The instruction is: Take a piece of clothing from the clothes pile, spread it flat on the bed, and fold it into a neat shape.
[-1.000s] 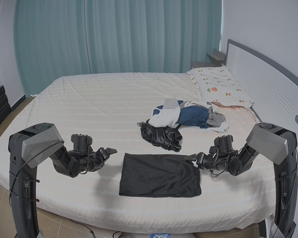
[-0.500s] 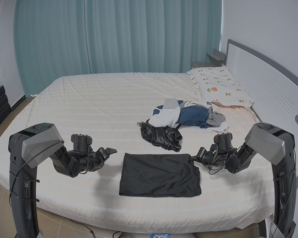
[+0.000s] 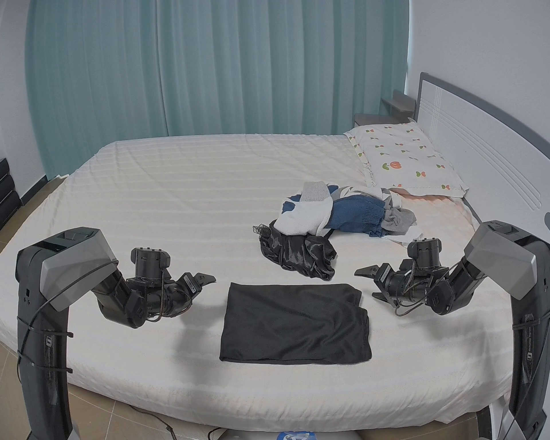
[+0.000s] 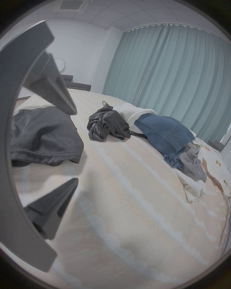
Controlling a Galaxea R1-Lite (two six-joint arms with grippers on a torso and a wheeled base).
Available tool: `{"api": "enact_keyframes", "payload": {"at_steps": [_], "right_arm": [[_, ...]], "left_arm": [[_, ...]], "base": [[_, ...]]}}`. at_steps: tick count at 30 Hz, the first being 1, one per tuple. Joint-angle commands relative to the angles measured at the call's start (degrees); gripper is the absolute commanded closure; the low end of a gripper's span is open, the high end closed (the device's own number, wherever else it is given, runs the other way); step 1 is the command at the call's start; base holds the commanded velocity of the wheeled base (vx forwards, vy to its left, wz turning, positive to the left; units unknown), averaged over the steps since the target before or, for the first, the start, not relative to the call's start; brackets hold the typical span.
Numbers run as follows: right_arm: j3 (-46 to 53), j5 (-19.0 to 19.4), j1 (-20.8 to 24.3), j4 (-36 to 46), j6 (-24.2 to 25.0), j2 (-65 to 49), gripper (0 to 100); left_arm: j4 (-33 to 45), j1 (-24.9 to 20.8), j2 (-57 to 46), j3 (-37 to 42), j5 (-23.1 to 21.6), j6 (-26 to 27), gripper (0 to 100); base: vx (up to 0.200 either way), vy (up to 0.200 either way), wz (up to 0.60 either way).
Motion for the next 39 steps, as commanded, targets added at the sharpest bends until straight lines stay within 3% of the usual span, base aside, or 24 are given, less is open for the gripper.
{"api": "enact_keyframes", "payload": {"at_steps": [1,12,13,25,36,37,39], "right_arm": [[0.08,0.06,-0.19,-0.57,-0.02,0.65,0],[-4.84,-0.47,3.06,0.13,-0.46,6.54,0],[-5.19,-0.47,3.06,0.04,-0.37,6.63,100],[-6.07,-4.34,1.65,-4.00,0.16,6.89,100],[-6.86,-4.60,0.34,-5.06,-0.19,8.21,100],[-6.86,-4.60,0.34,-5.41,-0.19,8.21,0],[-6.42,-4.60,0.34,-6.46,-0.28,8.30,0]], "left_arm": [[-0.03,0.00,0.20,-0.05,0.01,0.00,0],[-0.12,0.00,0.20,-0.05,0.10,-0.09,0],[-0.12,0.00,0.20,-0.05,0.10,-0.09,0],[-0.12,0.00,0.20,-0.05,0.10,-0.09,0],[-0.03,0.00,0.20,-0.23,0.10,-0.09,0],[-0.03,0.00,0.20,-0.23,0.10,-0.09,0],[-0.03,0.00,0.29,-0.32,0.10,-0.09,0]], "base": [[0.000,0.000,0.00],[0.000,0.000,0.00],[0.000,0.000,0.00],[0.000,0.000,0.00],[0.000,0.000,0.00],[0.000,0.000,0.00],[0.000,0.000,0.00]]}}
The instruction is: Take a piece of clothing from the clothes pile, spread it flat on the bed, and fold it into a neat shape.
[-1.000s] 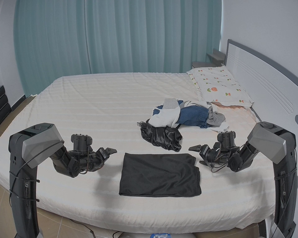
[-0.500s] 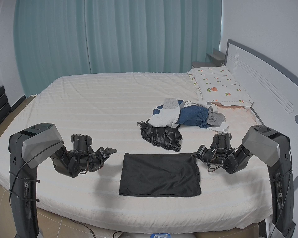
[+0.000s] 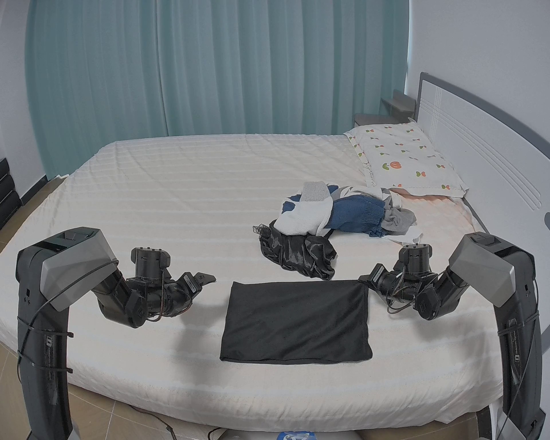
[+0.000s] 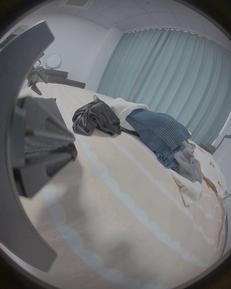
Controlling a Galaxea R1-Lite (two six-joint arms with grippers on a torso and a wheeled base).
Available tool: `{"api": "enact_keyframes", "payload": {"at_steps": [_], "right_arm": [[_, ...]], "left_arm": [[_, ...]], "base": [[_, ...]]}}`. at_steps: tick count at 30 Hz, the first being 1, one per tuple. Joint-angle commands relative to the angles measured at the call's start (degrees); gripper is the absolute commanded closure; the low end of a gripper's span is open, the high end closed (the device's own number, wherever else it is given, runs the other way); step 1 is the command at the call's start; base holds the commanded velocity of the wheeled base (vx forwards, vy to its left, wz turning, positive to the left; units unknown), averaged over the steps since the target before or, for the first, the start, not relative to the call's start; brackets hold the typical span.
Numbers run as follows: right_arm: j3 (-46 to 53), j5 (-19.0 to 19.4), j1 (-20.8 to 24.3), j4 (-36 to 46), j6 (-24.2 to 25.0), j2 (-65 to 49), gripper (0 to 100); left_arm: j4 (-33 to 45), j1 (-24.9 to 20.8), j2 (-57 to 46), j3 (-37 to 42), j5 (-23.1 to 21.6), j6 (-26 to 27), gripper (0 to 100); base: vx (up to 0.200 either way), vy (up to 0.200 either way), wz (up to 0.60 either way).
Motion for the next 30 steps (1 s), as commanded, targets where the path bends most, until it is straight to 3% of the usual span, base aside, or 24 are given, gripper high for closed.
{"api": "enact_keyframes", "payload": {"at_steps": [1,7,13,17,30], "right_arm": [[0.92,0.02,0.07,-1.76,-0.44,0.49,0],[8.22,0.81,-1.16,-3.87,-3.07,-5.39,0],[25.09,6.08,-1.78,-5.01,-13.71,-11.99,0],[34.41,9.07,-0.81,-10.20,-18.37,-13.13,0],[38.45,8.46,4.90,-13.80,-19.51,-11.20,0]], "left_arm": [[-0.03,0.00,0.09,-0.07,0.01,0.00,0],[-0.03,0.00,0.09,-0.07,0.01,0.00,0],[-0.03,0.00,0.09,-0.07,0.01,0.00,0],[-0.03,0.00,0.09,0.01,0.01,0.00,0],[0.06,0.09,0.09,-0.07,0.01,0.00,0]], "base": [[0.000,0.000,0.00],[0.000,0.000,0.00],[0.000,0.000,0.00],[0.000,0.000,0.00],[0.000,0.000,0.00]]}}
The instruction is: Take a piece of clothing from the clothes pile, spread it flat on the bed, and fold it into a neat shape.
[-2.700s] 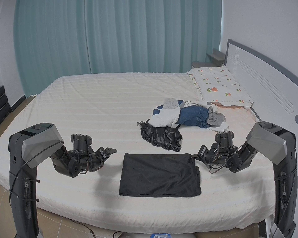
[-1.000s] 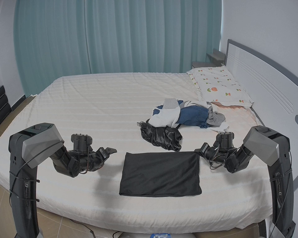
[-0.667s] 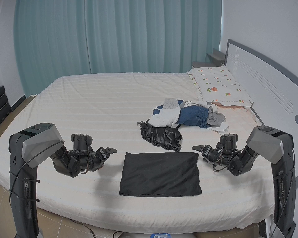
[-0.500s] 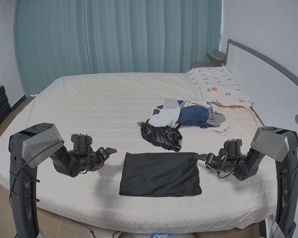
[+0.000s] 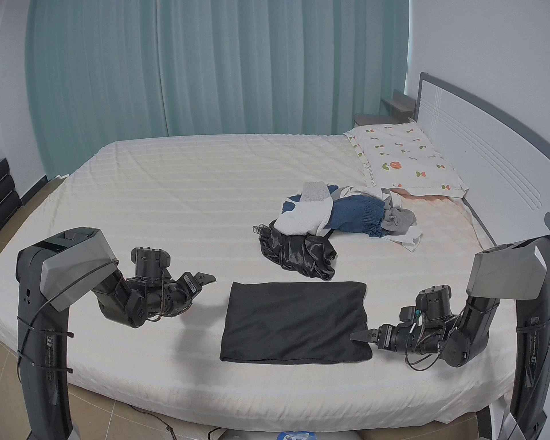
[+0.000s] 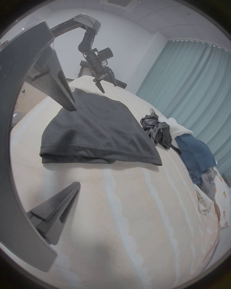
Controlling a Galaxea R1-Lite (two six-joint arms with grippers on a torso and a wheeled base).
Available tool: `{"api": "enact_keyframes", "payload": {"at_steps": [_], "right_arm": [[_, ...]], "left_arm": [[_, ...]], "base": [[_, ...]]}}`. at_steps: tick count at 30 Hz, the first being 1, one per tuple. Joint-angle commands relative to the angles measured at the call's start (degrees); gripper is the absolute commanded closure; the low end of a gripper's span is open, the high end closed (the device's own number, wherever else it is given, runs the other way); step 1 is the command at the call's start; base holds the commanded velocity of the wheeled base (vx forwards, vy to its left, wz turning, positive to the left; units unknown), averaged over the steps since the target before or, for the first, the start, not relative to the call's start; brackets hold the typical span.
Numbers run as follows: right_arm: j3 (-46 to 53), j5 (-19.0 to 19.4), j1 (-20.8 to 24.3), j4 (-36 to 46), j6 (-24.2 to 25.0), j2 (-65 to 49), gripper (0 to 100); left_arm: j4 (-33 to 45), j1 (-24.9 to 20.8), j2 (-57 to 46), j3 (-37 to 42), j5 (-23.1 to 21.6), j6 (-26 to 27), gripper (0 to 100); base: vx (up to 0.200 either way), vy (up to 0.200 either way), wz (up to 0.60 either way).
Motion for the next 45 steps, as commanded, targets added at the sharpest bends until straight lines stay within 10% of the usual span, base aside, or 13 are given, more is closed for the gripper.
{"api": "enact_keyframes", "payload": {"at_steps": [1,27,28,45], "right_arm": [[0.18,-0.32,1.49,0.11,-0.21,0.32,100],[4.75,-1.29,0.18,0.37,-3.73,-1.17,100],[4.84,-1.29,0.18,0.64,-3.99,-1.35,0],[10.03,-4.10,-6.42,0.29,-5.57,-13.21,0]], "left_arm": [[0.00,0.07,0.05,0.01,0.01,-0.03,0],[0.00,0.07,0.05,-0.08,0.01,-0.03,0],[0.00,0.07,0.05,-0.08,0.01,-0.03,0],[-0.35,0.07,-7.16,3.17,0.10,-0.29,0]], "base": [[0.000,0.000,0.00],[0.000,0.000,0.00],[0.000,0.000,0.00],[0.000,0.000,0.00]]}}
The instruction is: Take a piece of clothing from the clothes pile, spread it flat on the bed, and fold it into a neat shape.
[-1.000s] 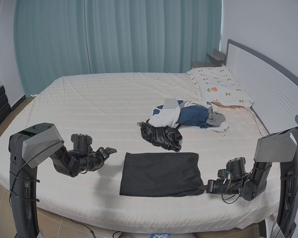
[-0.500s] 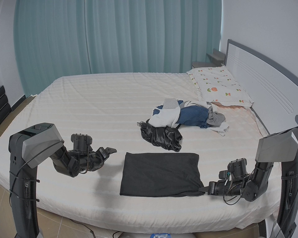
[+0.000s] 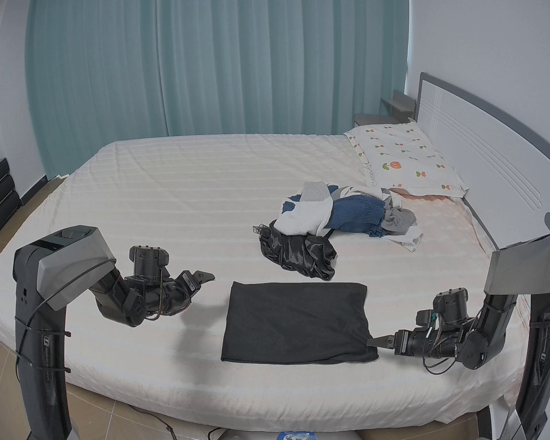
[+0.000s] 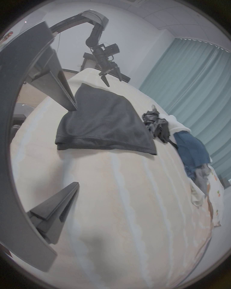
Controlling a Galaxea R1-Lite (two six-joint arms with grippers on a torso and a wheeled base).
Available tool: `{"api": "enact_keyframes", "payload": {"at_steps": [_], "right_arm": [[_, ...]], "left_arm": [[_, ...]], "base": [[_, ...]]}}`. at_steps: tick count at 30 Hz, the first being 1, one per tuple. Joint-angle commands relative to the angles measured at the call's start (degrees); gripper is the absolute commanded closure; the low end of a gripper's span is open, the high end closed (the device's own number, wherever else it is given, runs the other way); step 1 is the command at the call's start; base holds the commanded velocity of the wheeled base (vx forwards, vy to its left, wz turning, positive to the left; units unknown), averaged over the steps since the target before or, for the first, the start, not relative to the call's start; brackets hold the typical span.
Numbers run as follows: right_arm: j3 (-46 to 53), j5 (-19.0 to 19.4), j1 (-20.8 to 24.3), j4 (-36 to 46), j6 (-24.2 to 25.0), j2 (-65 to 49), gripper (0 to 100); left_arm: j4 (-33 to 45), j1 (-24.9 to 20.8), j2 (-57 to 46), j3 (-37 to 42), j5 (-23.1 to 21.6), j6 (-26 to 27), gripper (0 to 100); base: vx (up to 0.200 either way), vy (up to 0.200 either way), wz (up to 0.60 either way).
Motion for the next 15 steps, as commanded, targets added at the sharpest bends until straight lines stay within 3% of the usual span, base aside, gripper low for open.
{"api": "enact_keyframes", "payload": {"at_steps": [1,9,10,15], "right_arm": [[3.10,-2.74,-3.81,-0.15,0.29,-10.21,0],[8.46,-4.59,-6.80,-0.50,0.20,-24.19,0],[10.48,-4.67,-6.97,-0.50,0.20,-28.85,0],[14.61,-5.03,-6.89,0.03,-0.50,-42.38,0]], "left_arm": [[-0.59,-0.01,-7.62,3.18,0.12,0.13,0],[-0.42,0.08,-17.29,5.82,5.05,1.00,0],[-1.12,0.08,-21.15,9.07,7.59,2.32,0],[-4.72,0.60,-31.00,17.07,10.85,4.52,0]], "base": [[0.000,0.000,0.00],[0.000,0.000,0.00],[0.000,0.000,0.00],[0.000,0.000,0.00]]}}
